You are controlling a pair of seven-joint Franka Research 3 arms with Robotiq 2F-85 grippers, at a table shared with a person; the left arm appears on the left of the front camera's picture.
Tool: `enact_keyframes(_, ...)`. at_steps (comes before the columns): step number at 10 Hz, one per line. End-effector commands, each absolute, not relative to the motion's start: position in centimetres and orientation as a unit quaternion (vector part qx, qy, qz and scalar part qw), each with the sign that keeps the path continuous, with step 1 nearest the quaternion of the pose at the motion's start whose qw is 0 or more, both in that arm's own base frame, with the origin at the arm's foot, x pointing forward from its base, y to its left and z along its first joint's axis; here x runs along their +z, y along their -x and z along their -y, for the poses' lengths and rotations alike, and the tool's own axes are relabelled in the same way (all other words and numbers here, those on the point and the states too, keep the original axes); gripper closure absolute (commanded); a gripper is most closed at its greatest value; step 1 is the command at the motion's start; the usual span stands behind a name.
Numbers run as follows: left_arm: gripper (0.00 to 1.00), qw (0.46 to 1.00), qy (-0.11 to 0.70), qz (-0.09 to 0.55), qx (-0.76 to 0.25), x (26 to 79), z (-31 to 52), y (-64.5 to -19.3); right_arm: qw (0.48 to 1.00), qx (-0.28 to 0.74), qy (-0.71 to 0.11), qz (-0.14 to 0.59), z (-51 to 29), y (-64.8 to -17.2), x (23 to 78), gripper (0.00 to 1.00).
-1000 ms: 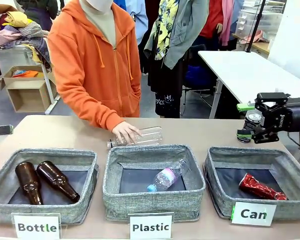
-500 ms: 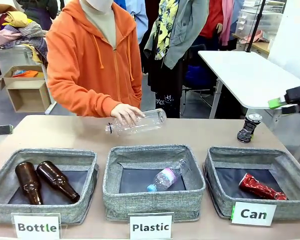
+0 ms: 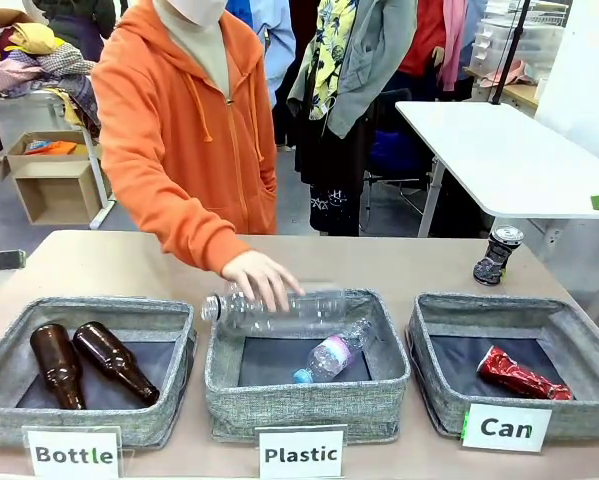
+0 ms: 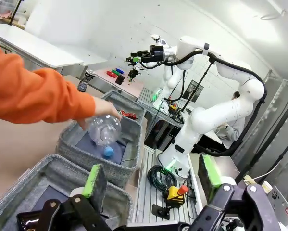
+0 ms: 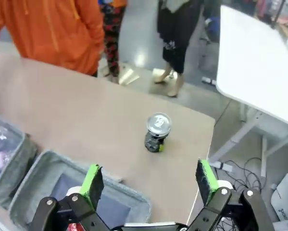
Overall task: Sort the can waste into the basket.
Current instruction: Pick up the can waste from the table and place it in the right Fabric basket.
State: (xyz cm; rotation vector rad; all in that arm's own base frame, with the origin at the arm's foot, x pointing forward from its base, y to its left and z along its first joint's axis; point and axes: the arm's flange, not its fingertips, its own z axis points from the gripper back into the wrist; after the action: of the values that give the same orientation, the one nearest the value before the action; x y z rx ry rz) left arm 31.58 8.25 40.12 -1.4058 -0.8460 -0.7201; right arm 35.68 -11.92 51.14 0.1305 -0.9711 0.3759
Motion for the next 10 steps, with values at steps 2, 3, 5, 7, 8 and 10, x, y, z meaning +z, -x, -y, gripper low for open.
enact_keyframes(2,0.0,0.625,0.614,0.376,-0.302,40.5,-7.6,-31.3,0.876,0.193,-0.109,0.428,9.9,-35.1,52.0,0.0)
enact_keyframes(3,0.0,0.625,0.614,0.376,-0.302,40.5,-7.6,-31.3,0.876,0.193,-0.109,0.428,9.9,-35.1,52.0,0.0)
enact_keyframes(5,0.0,0.625,0.614,0.376,-0.302,40.5,-7.6,-31.3,0.869,0.201,-0.106,0.44,9.8,-35.8,51.0,0.0)
enact_keyframes(7,0.0,0.625,0.614,0.376,-0.302,40.5,-7.6,-31.3,0.859,0.263,-0.126,0.421,12.0,-36.6,49.3,0.0)
enact_keyframes(8,0.0,0.625,0.614,0.376,-0.302,40.5,-7.6,-31.3,0.848,0.275,-0.136,0.431,13.5,-37.0,48.7,0.0)
enact_keyframes(10,0.0,0.625,0.614,0.376,-0.302,40.5,-7.6,-31.3,0.836,0.325,-0.155,0.415,17.2,-38.8,47.3,0.0)
